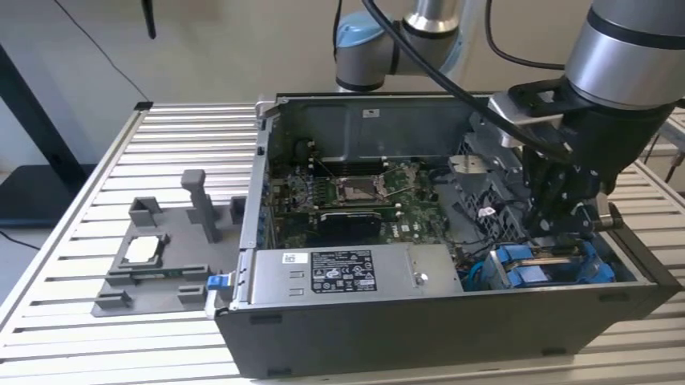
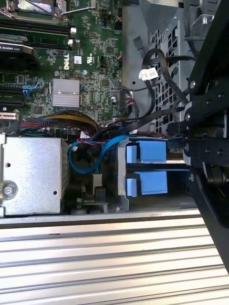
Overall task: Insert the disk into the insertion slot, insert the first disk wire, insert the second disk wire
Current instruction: 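Insert the second disk wire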
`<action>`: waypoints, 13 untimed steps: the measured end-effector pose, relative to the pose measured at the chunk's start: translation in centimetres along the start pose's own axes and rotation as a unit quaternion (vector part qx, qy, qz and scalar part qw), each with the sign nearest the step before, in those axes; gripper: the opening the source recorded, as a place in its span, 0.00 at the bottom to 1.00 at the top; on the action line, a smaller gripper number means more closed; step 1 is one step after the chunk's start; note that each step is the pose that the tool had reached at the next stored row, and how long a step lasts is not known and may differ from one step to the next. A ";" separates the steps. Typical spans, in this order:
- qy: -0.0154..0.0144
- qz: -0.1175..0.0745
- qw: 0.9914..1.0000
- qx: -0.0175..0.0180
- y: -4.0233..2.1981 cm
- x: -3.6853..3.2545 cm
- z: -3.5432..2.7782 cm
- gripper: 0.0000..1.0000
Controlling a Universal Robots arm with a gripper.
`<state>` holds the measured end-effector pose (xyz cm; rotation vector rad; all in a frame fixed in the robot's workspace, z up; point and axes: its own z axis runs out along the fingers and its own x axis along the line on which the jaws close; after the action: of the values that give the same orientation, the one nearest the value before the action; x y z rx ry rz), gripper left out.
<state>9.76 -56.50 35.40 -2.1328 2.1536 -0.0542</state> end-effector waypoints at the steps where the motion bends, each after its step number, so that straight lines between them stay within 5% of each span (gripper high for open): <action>1: 0.000 0.000 1.000 -0.001 -0.10 0.03 0.11 0.16; 13: 0.000 0.003 1.000 -0.008 -1.15 0.79 0.95 0.16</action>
<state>10.99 -57.25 34.53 -2.1340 2.1684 -0.0375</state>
